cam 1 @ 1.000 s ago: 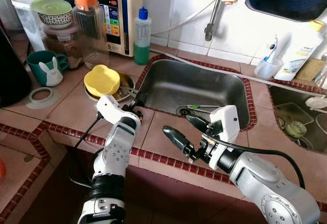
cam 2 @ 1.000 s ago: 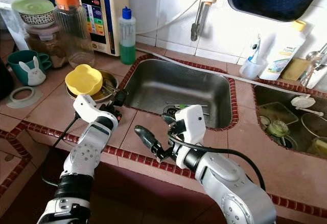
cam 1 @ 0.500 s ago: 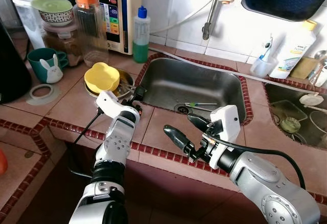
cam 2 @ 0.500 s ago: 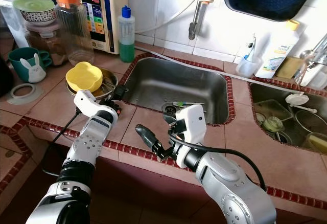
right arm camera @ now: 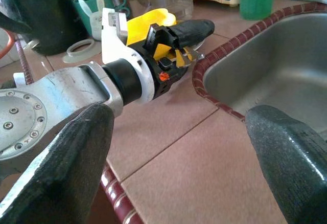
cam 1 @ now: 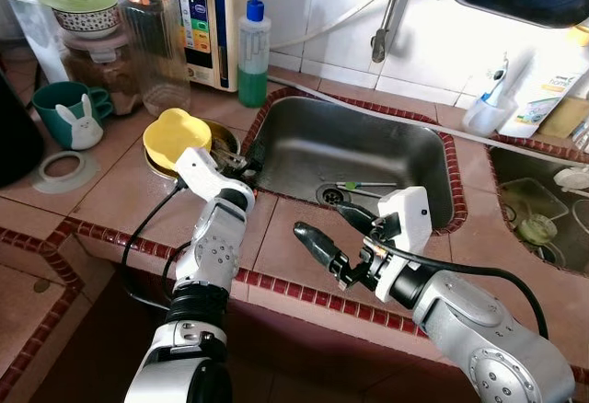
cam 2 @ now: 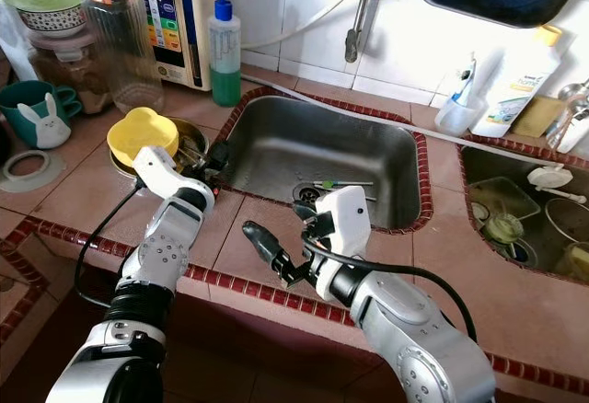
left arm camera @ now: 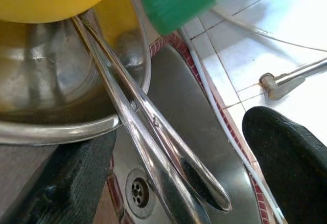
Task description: Kitchen organization
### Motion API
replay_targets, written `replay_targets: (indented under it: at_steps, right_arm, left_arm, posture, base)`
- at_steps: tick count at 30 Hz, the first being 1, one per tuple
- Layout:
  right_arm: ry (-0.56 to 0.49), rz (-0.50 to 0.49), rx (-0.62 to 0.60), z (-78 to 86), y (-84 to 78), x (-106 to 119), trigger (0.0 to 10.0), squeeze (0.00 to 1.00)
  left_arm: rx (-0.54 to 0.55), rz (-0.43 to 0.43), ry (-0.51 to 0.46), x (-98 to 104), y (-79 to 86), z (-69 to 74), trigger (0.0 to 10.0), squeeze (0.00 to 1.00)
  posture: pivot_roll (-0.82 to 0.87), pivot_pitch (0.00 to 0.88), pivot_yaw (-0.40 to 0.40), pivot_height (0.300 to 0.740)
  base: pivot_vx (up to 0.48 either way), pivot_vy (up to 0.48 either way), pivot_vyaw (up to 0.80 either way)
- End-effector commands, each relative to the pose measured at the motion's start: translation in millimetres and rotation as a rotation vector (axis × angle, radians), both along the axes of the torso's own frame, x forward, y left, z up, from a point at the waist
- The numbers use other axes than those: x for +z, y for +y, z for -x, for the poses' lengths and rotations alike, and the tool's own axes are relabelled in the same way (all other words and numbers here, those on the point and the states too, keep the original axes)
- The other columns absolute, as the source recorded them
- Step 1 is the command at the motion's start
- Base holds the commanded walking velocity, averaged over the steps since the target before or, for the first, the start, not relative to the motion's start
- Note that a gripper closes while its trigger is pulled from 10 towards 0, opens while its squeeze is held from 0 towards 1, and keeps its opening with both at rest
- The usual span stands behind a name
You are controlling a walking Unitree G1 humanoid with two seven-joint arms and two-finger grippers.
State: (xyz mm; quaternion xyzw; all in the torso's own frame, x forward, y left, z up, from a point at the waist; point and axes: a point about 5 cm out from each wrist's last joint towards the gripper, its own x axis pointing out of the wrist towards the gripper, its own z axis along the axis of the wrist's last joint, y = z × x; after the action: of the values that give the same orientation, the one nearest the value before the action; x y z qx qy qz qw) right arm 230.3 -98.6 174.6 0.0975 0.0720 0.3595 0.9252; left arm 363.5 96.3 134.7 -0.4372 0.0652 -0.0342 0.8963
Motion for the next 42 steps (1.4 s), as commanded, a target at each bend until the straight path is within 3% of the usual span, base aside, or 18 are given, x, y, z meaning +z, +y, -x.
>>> replay_targets:
  at_steps: [1, 5, 7, 8, 9, 42]
  right_arm:
    - [-0.011, 0.005, -0.016, -0.6, -2.4, 2, 10.0, 0.0]
    - [-0.011, 0.004, -0.019, -0.7, -2.8, 2, 10.0, 0.0]
    - [-0.01, 0.003, -0.022, -0.5, -2.8, 2, 10.0, 0.0]
    - [-0.01, 0.003, -0.022, -0.5, -2.8, 2, 10.0, 0.0]
    - [-0.01, 0.003, -0.021, -0.5, -2.6, 2, 10.0, 0.0]
    - [-0.004, 0.005, -0.012, -0.4, -2.5, 1, 10.0, 0.0]
  left_arm:
    - [-0.077, 0.05, -0.04, 18, -31.3, -3.0, 10.0, 0.0]
    - [-0.079, 0.078, -0.02, 17, -33.1, -2.3, 10.0, 0.0]
    - [-0.065, 0.092, -0.009, 15, -31.4, -2.1, 4.7, 0.0]
    - [-0.065, 0.092, -0.009, 15, -31.4, -2.1, 4.7, 0.0]
    - [-0.062, 0.116, -0.027, 17, -30.8, -1.2, 0.0, 0.0]
    - [-0.067, 0.135, 0.099, -4, -29.3, 10.3, 0.0, 0.0]
  posture:
    - [-0.02, 0.043, -0.073, 0.74]
    - [-0.02, 0.044, -0.07, 0.74]
    - [-0.02, 0.046, -0.068, 0.74]
    - [-0.02, 0.046, -0.068, 0.74]
    - [-0.02, 0.046, -0.068, 0.74]
    - [-0.01, 0.043, -0.067, 0.74]
  base:
    - [0.0, 0.0, 0.0]
    - [0.0, 0.0, 0.0]
    - [0.0, 0.0, 0.0]
    - [0.0, 0.0, 0.0]
    - [0.0, 0.0, 0.0]
    - [0.0, 0.0, 0.0]
